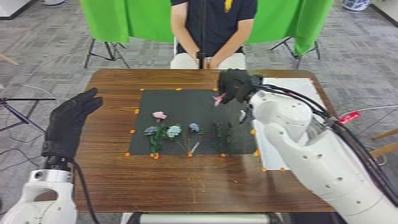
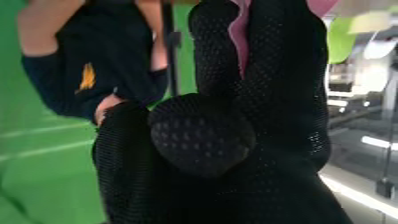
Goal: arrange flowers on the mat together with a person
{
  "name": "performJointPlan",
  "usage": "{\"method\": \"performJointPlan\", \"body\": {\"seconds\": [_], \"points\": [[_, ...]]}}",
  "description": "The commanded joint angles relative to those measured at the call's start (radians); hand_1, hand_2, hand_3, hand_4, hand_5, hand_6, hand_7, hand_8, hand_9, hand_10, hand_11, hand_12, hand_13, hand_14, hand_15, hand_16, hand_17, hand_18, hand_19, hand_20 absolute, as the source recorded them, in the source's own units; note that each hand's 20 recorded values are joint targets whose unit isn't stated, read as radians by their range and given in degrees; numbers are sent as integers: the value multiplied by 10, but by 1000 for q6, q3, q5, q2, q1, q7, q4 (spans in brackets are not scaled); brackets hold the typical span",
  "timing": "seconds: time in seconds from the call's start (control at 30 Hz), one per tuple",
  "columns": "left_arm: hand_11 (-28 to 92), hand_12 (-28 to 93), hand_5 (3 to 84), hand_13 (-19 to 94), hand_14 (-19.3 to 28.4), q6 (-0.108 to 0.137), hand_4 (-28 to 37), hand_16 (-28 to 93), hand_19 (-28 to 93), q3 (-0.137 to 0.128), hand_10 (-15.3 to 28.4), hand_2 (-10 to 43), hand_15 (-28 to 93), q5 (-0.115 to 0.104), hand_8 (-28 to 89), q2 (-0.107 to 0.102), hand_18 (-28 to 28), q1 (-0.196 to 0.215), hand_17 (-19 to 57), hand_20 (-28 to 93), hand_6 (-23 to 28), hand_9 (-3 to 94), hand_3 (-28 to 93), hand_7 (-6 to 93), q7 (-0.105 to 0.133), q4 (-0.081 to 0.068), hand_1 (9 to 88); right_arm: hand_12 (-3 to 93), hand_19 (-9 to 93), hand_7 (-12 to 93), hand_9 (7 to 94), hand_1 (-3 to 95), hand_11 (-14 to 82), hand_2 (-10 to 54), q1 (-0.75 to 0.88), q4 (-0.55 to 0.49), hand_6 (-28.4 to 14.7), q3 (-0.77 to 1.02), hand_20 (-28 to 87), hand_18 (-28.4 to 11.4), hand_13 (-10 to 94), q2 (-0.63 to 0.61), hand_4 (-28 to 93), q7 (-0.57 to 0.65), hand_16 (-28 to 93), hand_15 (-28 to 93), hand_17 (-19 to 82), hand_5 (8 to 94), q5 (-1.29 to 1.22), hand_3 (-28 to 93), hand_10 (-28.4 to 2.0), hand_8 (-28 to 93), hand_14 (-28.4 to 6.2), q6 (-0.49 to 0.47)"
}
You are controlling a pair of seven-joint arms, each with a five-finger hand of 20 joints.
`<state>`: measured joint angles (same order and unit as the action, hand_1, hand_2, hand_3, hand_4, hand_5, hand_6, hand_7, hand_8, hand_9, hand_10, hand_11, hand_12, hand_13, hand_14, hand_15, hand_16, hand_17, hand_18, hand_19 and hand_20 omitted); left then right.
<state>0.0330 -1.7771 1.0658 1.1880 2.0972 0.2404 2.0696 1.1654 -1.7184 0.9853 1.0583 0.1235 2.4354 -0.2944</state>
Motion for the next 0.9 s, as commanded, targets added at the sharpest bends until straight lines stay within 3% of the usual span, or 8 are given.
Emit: {"method": "performJointPlan", "body": {"seconds": [0.03,0.1,0.13,0.5,0.7,0.9], "points": [[170,144,456,325,162,-12,-237,49,29,0,136,22,91,1,-53,7,103,9,21,131,43,439,627,129,-8,-4,237,229,932,168,937,907,207,-95,17,19,7,-1,400,-81,937,14,406,-33,158,632,749,821,46,-283,-84,71,4,-42],[170,145,456,325,162,-12,-237,49,30,-2,136,22,92,2,-52,10,103,5,21,131,43,439,626,129,-8,-6,238,238,932,166,937,900,185,-95,19,25,7,1,406,-81,937,12,401,-36,160,630,747,813,47,-283,-85,66,4,-46],[170,144,455,325,162,-10,-236,49,30,-1,136,21,91,-1,-52,7,103,6,21,131,44,439,627,128,-6,-6,237,240,932,165,937,898,179,-95,-45,29,7,-106,407,-81,937,-64,399,30,160,629,747,809,-56,-283,-85,65,4,4],[170,145,454,324,162,-31,-234,49,28,-3,135,17,90,6,-52,7,103,-9,21,131,42,438,631,127,-13,-13,239,245,932,150,937,869,139,-95,36,45,7,-7,417,-83,937,-3,374,-38,162,622,740,780,53,-283,-89,40,1,-71],[168,145,452,323,163,-26,-231,50,26,-10,135,16,89,6,-52,16,103,4,21,131,42,436,629,127,-11,-6,240,235,932,150,933,843,119,-95,49,47,9,17,417,-82,937,16,386,-54,165,619,739,764,69,-283,-101,27,1,-91],[168,146,452,323,163,-19,-228,50,26,-6,135,15,87,1,-52,12,103,7,20,131,42,436,627,127,-8,-5,242,220,932,154,923,808,133,-95,53,52,12,22,419,-82,937,26,422,-62,167,616,735,749,78,-283,-103,3,0,-99]]}}
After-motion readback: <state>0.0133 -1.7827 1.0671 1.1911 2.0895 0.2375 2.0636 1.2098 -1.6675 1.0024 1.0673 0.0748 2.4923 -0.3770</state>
